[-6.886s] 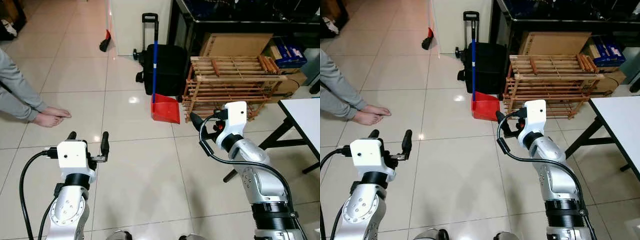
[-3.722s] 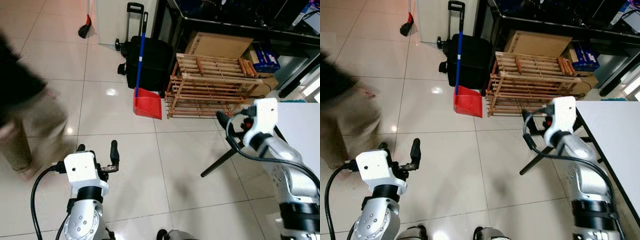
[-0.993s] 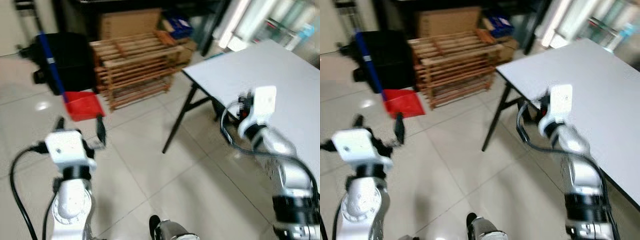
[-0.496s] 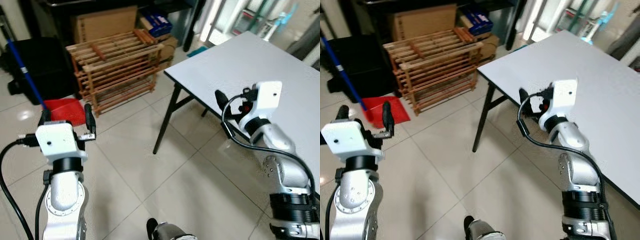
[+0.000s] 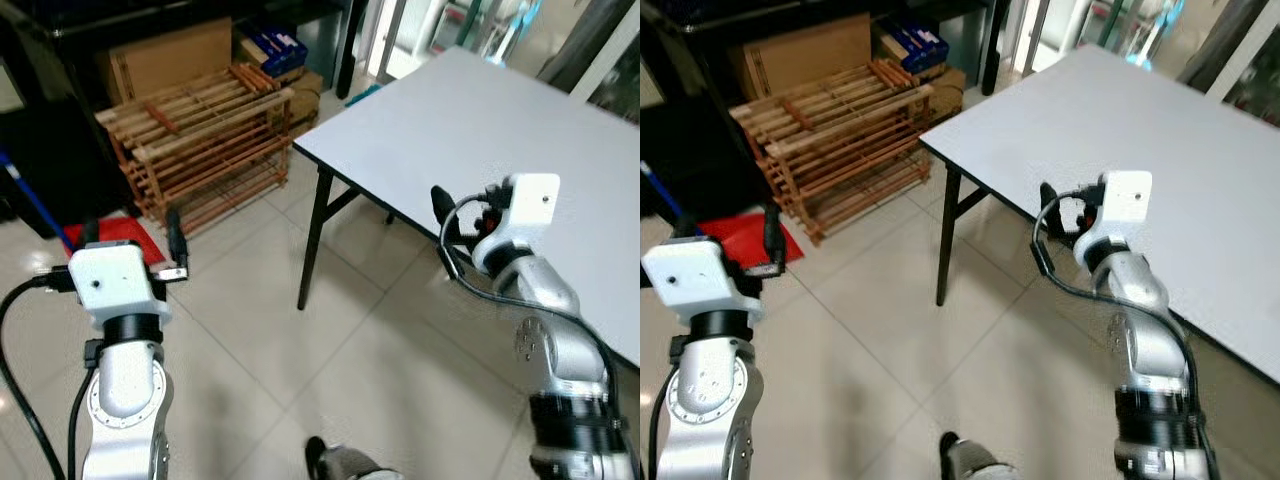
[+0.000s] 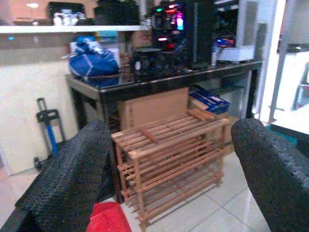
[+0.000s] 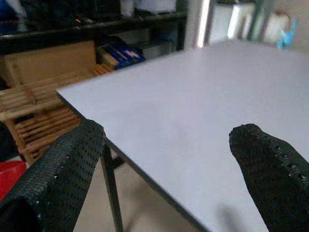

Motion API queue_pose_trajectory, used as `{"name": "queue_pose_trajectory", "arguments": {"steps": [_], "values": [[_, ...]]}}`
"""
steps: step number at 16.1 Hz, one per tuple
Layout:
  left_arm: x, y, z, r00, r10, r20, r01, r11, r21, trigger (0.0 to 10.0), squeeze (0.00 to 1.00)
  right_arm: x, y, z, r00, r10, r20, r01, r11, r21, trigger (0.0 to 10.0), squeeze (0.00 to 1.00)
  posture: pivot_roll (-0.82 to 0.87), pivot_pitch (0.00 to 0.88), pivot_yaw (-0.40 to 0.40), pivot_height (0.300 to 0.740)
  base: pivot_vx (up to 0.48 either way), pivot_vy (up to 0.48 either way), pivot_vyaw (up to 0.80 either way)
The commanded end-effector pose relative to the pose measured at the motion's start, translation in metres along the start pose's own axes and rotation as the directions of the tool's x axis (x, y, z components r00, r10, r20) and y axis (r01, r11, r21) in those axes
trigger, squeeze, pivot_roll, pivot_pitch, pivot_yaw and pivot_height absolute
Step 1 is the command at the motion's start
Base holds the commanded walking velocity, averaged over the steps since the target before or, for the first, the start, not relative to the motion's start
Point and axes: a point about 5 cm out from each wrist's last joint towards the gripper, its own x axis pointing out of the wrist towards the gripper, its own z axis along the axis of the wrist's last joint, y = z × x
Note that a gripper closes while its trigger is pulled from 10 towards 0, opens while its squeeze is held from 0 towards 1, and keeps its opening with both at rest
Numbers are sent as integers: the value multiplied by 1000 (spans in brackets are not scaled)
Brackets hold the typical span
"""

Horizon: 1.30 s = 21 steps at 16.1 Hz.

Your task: Picking trash to rubbish bin

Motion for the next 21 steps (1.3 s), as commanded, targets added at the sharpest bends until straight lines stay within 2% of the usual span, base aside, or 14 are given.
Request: {"name": "queue_pose_trajectory", "arguments": {"steps": [1,2,4,8,9,11,13,16,18,21], "values": [[5,-1,0,1000,-23,-13,23,1000,3,10000,0,-5,-7,-3,998,-55,2,55,998,10,10000,0,-98,142,7,740,0,0,-738],[9,2,3,999,-32,-7,32,999,7,10000,0,-8,-5,-7,999,-51,10,51,999,4,10000,0,-90,143,31,740,0,0,-738],[17,10,5,999,-49,-3,49,999,14,10000,0,-11,-4,-15,995,-100,-3,101,994,44,10000,0,-61,150,66,740,0,0,-737],[29,23,17,999,-36,24,35,998,46,10000,0,-11,9,-20,997,-76,-5,76,996,42,10000,0,-9,175,95,740,0,0,-764],[26,28,16,1000,-28,11,27,998,55,10000,0,-13,10,-28,997,-80,-16,80,996,45,10000,0,7,162,111,740,0,0,-769],[21,27,12,999,-34,-12,35,998,52,10000,0,-13,12,-30,996,-93,-13,94,994,59,10000,0,-7,155,120,740,0,0,-766],[24,21,7,998,-61,-27,63,997,41,10000,0,-11,17,-22,995,-95,14,94,994,61,10000,0,-25,159,113,740,0,0,-763],[29,20,5,998,-58,-35,60,997,42,10000,0,-12,19,-23,997,-72,10,71,996,44,10000,0,-6,161,101,740,0,0,-756],[17,37,-11,995,-18,-100,24,998,62,10000,0,-4,24,-26,999,-50,11,49,998,35,10000,0,9,148,106,740,0,0,-763],[18,42,-25,991,-22,-132,33,997,76,10000,0,1,22,-13,996,-56,64,56,998,4,10000,0,-28,130,112,740,0,0,-763]]}}
